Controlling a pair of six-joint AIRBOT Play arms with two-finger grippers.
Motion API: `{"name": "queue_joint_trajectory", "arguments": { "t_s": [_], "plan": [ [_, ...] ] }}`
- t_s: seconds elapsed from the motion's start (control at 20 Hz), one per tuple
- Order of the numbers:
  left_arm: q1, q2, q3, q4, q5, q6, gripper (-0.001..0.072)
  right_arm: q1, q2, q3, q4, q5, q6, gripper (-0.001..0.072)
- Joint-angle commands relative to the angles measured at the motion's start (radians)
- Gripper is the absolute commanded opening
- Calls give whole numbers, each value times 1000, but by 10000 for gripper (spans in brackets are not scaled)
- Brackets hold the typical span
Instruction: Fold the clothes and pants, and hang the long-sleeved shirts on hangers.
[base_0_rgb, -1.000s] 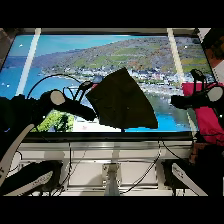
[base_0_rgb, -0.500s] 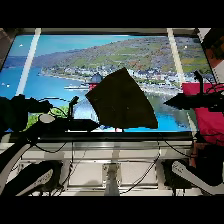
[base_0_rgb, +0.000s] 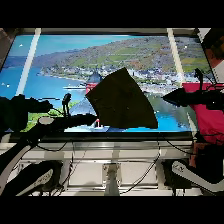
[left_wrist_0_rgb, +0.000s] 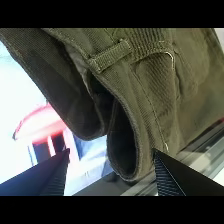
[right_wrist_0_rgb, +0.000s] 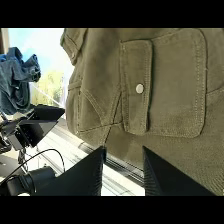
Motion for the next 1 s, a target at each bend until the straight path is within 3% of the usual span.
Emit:
{"name": "queue_joint_trajectory", "arguments": {
  "t_s": [0.0,0.4,0.7,0.8,0.85,0.9,0.95],
  "plan": [
    [1,-1,-2,-6,-70,83,566,1,-2,3,6,-2,2,269],
    [-82,-1,-2,-35,-115,143,565,1,-2,3,6,-5,2,269],
    [-148,-120,2,-130,-40,171,525,1,-1,3,6,-12,2,268],
    [-149,-150,22,-193,-41,198,337,1,-2,3,5,-11,2,266],
    [-149,-150,37,-208,-41,230,96,1,-2,3,-2,-10,0,262],
    [-149,-148,60,-207,-44,260,12,1,-2,3,-29,-7,-1,258],
    [-148,-148,85,-207,-65,269,11,1,-2,3,-92,6,0,214]
  ]
}}
